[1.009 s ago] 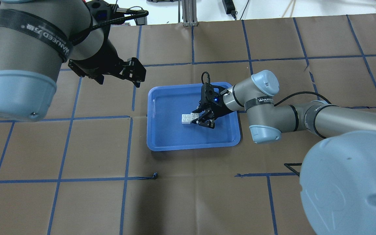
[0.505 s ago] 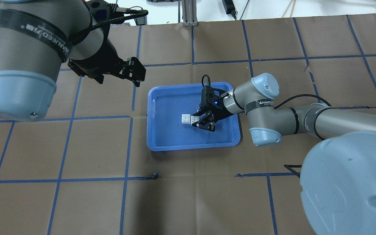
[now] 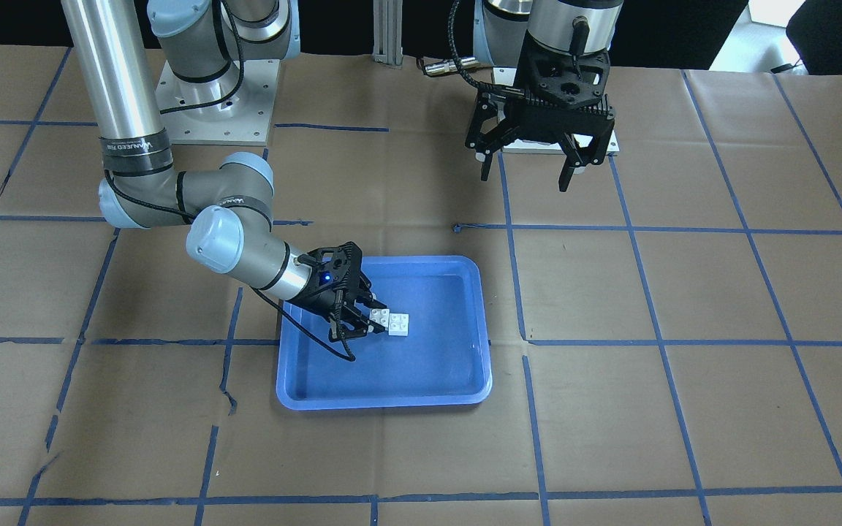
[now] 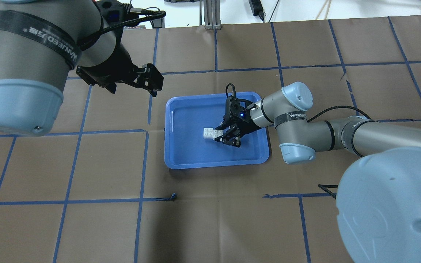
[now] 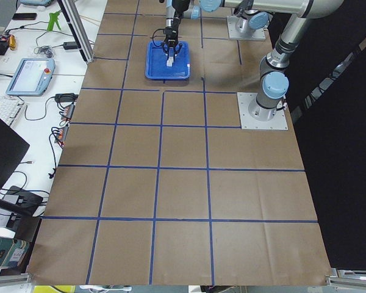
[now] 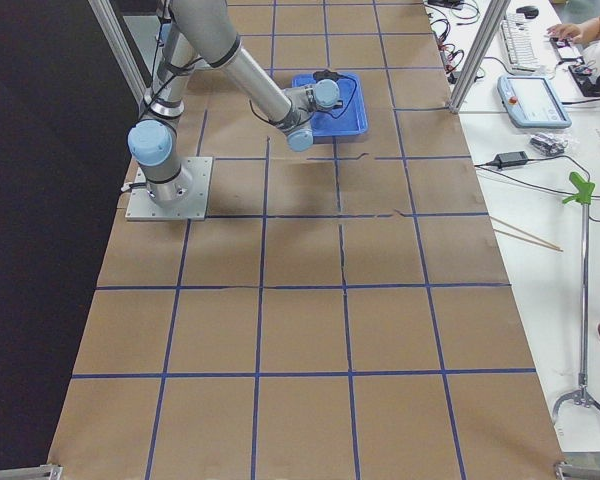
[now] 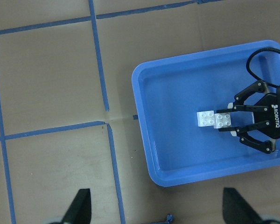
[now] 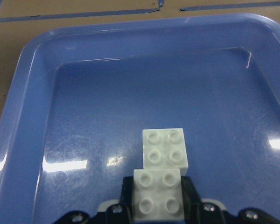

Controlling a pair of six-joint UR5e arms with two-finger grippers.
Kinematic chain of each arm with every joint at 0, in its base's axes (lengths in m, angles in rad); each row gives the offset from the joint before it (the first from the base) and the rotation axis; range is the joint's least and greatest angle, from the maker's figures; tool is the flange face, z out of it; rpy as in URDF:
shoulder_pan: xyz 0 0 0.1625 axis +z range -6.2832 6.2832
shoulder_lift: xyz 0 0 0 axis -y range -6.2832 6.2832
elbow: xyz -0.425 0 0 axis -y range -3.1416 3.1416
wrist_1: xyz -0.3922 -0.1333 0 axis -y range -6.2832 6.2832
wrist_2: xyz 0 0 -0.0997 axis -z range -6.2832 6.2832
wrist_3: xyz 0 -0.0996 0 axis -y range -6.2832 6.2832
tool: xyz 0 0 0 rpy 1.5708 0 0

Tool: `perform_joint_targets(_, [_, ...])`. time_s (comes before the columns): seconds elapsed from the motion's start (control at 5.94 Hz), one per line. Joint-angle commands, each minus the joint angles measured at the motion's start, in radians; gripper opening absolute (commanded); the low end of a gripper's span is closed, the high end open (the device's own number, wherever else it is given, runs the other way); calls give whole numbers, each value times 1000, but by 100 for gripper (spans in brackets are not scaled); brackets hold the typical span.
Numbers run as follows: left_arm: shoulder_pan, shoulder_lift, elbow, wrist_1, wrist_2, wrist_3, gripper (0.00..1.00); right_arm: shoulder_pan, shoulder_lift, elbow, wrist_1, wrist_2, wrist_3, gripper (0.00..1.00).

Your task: Assemble white blocks and place on blue tray

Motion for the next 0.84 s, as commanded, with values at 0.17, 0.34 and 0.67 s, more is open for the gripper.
perform_joint_targets(0.17, [-1,0,0,1,0,0,99,4,2,0,-2,4,4,31])
perform_joint_targets(0.34, [1,0,0,1,0,0,99,4,2,0,-3,4,6,31])
perform_joint_targets(0.67, [1,0,0,1,0,0,99,4,3,0,-32,4,44,30])
